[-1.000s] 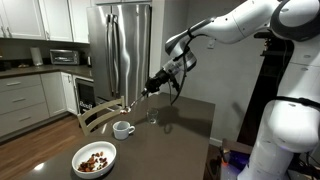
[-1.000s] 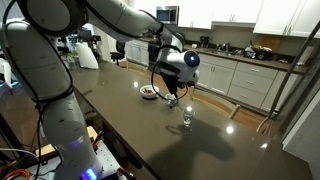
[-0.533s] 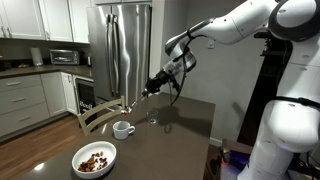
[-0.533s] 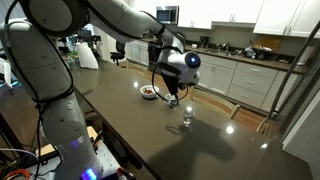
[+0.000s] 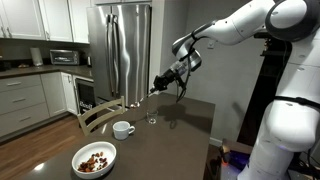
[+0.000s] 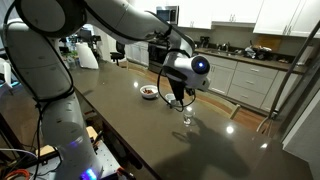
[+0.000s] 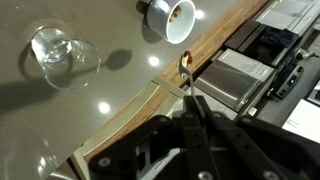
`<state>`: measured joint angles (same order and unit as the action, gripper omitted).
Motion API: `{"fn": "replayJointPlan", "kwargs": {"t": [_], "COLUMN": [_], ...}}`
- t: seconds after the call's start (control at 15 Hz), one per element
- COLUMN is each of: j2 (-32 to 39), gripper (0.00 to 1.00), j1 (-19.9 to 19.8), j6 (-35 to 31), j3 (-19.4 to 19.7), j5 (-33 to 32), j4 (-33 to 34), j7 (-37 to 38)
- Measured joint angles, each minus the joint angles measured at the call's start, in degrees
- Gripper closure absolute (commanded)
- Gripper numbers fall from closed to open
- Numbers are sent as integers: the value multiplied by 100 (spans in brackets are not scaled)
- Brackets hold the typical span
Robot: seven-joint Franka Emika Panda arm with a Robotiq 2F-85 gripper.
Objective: Use the spoon to move some contents of the bowl to the mug and the glass cup
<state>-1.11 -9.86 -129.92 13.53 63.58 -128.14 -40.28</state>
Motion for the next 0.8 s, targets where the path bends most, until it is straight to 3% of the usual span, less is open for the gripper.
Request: {"fn": "replayJointPlan", "kwargs": {"t": [0.8], "j2": [15], "gripper": [97], "j1": [-230], "j6": [-514], "j3": [254], "j5": [-23], "j4": [-26], "j7": [146]}}
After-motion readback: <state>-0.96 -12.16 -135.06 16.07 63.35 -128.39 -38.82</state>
